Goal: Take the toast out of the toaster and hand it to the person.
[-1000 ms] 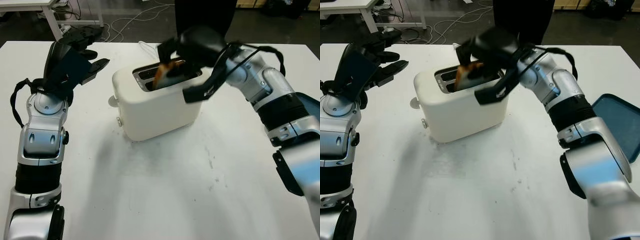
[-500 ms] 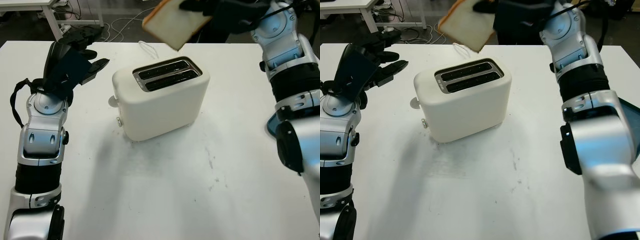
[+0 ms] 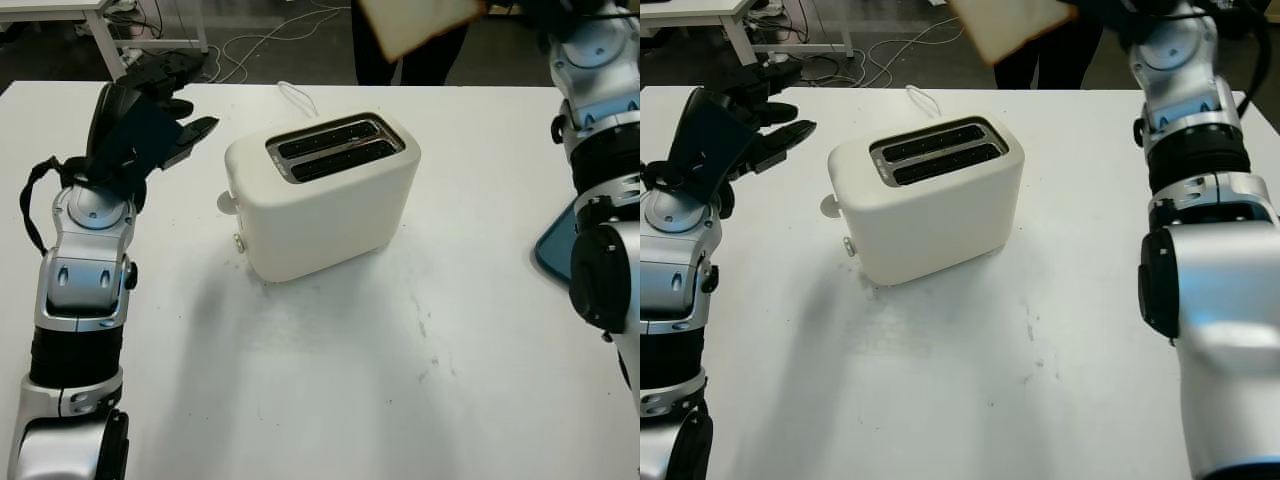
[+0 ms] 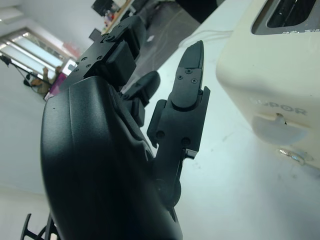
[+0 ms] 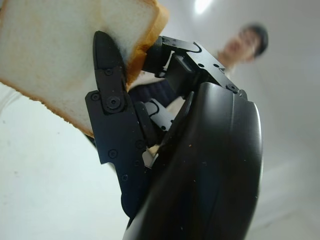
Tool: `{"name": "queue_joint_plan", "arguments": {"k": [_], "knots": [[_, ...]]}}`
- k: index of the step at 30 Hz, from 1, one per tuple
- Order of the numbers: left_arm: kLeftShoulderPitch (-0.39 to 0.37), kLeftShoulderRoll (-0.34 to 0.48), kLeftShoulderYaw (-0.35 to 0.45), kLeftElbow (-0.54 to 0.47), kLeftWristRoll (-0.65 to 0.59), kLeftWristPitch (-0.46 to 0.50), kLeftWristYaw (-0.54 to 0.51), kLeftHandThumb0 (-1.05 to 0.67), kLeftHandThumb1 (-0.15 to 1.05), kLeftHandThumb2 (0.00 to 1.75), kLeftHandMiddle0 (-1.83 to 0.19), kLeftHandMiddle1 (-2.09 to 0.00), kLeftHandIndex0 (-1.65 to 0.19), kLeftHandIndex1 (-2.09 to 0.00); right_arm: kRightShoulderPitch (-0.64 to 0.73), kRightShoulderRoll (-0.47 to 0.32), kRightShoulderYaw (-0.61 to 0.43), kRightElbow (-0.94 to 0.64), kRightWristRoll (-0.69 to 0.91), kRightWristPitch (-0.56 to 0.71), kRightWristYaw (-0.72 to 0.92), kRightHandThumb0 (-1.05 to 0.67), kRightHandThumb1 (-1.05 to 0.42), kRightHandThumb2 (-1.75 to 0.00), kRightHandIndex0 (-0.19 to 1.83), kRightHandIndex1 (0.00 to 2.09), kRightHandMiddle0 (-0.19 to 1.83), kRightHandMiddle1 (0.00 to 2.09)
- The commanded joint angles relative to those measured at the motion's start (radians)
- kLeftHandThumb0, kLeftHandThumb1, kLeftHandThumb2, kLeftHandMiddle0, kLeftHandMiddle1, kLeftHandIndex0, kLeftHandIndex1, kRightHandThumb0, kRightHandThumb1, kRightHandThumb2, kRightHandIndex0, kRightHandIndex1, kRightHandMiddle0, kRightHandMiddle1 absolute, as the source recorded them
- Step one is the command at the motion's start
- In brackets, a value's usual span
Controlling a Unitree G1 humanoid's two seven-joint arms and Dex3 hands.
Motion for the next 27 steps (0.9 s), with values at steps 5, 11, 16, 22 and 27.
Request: {"name": "queue_joint_plan", "arguments": {"k": [5,11,16,22,27], "knots": [[0.002,0.005,0.001,0.0,0.01,-0.003,0.004,-0.23,0.92,0.16,-0.3,-0.73,-0.56,-0.04,0.04,-0.009,-0.005,0.072,-0.003,0.106,-0.146,-0.35,-0.92,-0.44,0.96,1.75,0.66,1.75],[0.0,0.006,-0.003,0.0,0.015,0.004,0.005,-0.25,0.92,0.15,-0.3,-0.73,-0.56,-0.04,0.065,-0.005,-0.002,0.106,-0.009,0.11,-0.228,-0.23,-0.92,-0.44,0.89,1.75,0.57,1.75],[0.003,0.005,-0.001,0.002,0.011,-0.008,0.005,-0.25,0.92,0.15,-0.3,-0.74,-0.56,-0.04,0.061,0.007,-0.005,0.135,-0.002,0.19,-0.265,-0.2,-0.92,-0.41,0.8,1.75,0.41,1.75],[0.003,0.008,-0.004,-0.004,0.016,0.003,0.004,-0.27,0.92,0.14,-0.3,-0.74,-0.56,-0.04,0.084,0.017,0.017,0.148,-0.02,0.176,-0.299,-0.12,-0.92,-0.4,0.58,1.69,0.44,1.35],[0.003,0.005,-0.001,-0.003,0.013,0.003,0.007,-0.26,0.92,0.14,-0.3,-0.75,-0.56,-0.04,0.088,0.024,0.011,0.165,-0.001,0.202,-0.248,-0.11,-0.92,-0.42,0.73,1.74,0.3,1.74]]}}
